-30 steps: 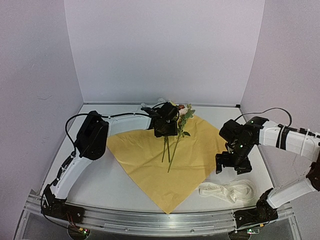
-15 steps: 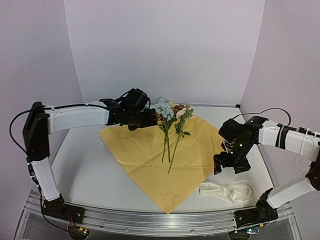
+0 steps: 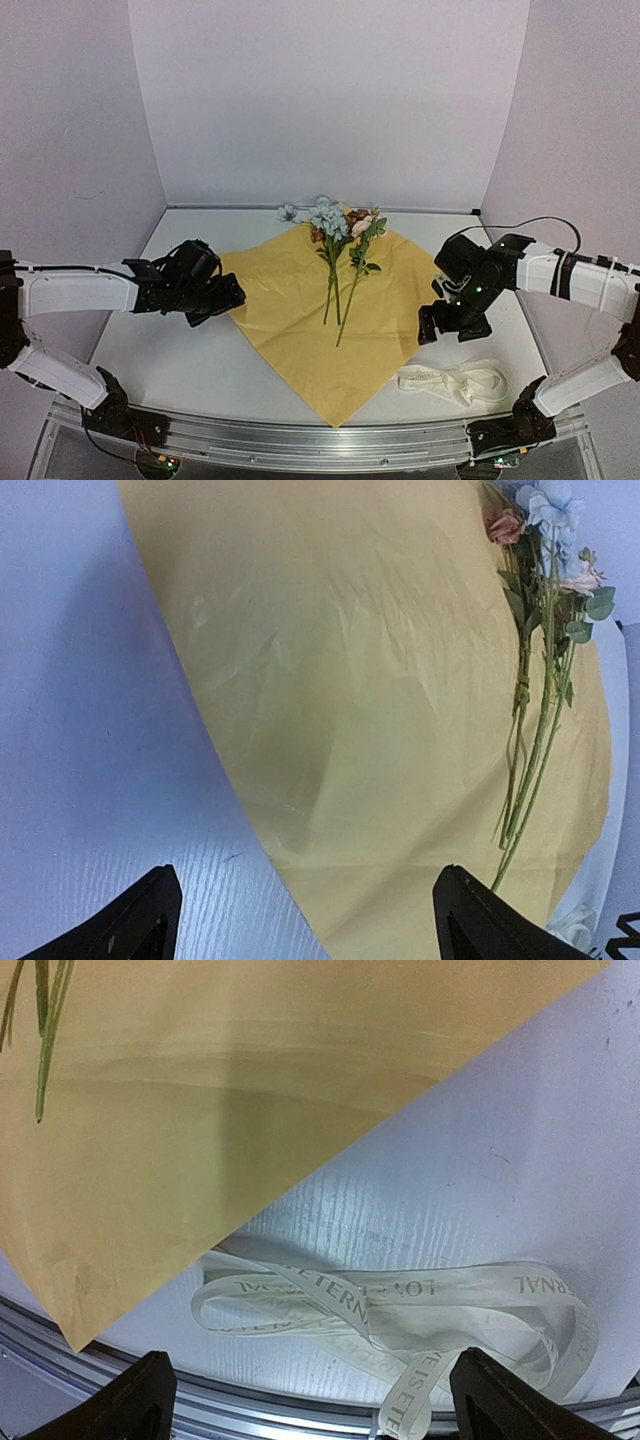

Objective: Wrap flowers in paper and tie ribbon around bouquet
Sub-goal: Move the flattened wrapping paper to the center of the board.

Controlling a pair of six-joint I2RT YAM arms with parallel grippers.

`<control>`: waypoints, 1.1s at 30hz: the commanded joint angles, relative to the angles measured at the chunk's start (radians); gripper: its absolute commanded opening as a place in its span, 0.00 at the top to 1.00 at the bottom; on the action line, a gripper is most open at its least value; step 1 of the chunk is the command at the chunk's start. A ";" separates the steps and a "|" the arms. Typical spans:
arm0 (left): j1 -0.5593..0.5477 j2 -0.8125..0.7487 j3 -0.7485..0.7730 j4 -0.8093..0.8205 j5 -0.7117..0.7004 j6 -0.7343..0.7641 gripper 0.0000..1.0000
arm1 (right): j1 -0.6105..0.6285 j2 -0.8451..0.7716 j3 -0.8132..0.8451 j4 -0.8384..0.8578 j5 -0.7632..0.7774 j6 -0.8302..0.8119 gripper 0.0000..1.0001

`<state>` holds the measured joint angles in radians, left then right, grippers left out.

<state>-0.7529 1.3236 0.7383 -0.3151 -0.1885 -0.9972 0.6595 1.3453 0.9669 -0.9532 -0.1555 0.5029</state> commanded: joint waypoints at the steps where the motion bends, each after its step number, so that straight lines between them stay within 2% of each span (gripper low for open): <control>1: 0.003 -0.036 -0.108 0.180 0.114 -0.071 0.11 | 0.040 -0.018 -0.002 0.042 0.040 -0.066 0.02; 5: 0.003 0.017 -0.154 0.292 0.169 -0.087 0.16 | 0.074 -0.023 -0.004 0.066 0.078 -0.102 0.02; 12: 0.003 0.124 -0.206 0.486 0.253 -0.121 0.36 | 0.111 -0.019 0.007 0.083 0.101 -0.121 0.02; 21: 0.002 0.216 -0.194 0.485 0.284 -0.138 0.57 | 0.170 -0.015 -0.003 0.169 0.115 -0.208 0.03; 22: 0.001 0.222 -0.189 0.476 0.289 -0.136 0.63 | 0.180 -0.015 -0.004 0.183 0.115 -0.233 0.03; 25: 0.002 0.226 -0.174 0.435 0.303 -0.123 0.91 | 0.210 -0.008 -0.001 0.209 0.096 -0.313 0.05; 26: 0.004 0.222 -0.167 0.416 0.309 -0.120 0.98 | 0.218 -0.007 0.001 0.214 0.073 -0.335 0.05; 29: 0.017 0.191 -0.160 0.362 0.341 -0.117 1.00 | 0.249 -0.015 -0.018 0.241 0.015 -0.415 0.03; 33: 0.069 0.119 -0.166 0.281 0.429 -0.107 1.00 | 0.327 -0.047 -0.096 0.332 0.013 -0.558 0.02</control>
<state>-0.7310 1.5284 0.5438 0.0666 0.1528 -1.1223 0.9200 1.3402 0.9361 -0.7104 -0.1140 0.1262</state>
